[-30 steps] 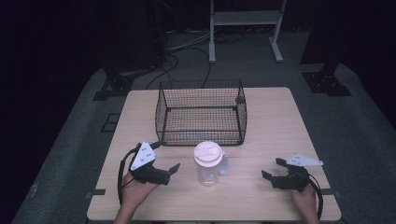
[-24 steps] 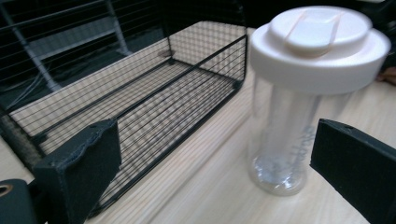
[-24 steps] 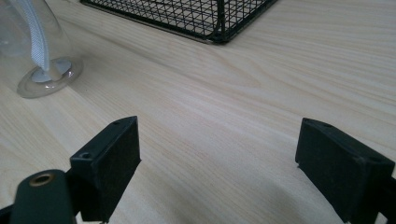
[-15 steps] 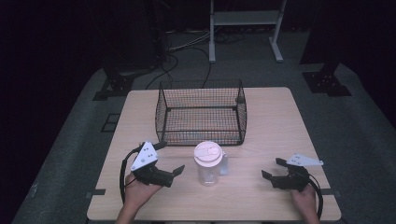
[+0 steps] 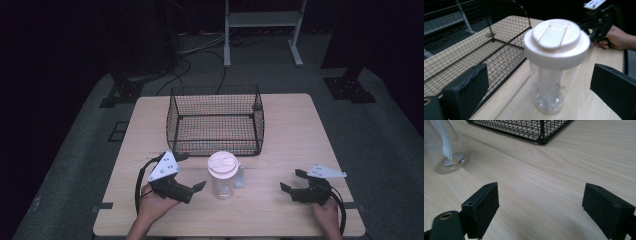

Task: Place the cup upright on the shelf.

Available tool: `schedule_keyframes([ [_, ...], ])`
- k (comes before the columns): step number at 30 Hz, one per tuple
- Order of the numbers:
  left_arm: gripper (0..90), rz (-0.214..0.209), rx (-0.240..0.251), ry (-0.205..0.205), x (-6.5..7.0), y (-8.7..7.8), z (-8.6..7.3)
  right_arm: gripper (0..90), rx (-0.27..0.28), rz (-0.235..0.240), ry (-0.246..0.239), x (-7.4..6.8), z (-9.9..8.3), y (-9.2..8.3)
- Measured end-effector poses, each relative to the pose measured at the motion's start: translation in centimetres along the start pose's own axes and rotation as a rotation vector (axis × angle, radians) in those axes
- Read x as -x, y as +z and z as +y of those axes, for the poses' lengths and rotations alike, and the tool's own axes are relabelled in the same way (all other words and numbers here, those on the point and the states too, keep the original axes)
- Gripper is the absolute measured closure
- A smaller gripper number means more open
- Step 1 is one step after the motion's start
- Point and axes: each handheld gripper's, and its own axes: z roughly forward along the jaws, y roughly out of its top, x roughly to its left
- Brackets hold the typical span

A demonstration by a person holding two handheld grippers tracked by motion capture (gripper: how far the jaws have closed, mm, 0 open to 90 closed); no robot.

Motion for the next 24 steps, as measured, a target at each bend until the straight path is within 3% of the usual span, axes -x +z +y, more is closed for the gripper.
schedule_keyframes([
  [7, 1.0, -0.036, -0.003, 0.012, 0.6, 0.7, 0.5, 12.9, 0.001, 0.002, 0.000, 0.0, 0.0, 0.0],
  [12, 1.0, -0.087, -0.004, -0.013, 0.4, 1.2, 0.8, 12.9, 0.002, 0.001, 0.001, 0.0, 0.0, 0.0],
  [14, 1.0, -0.117, -0.020, -0.026, 0.3, 1.6, 1.1, 12.9, 0.003, 0.002, 0.000, 0.0, 0.0, 0.0],
  [24, 1.0, -0.161, -0.102, -0.039, -0.1, 3.3, 1.2, 12.9, 0.004, 0.008, -0.001, 0.0, 0.0, 0.0],
])
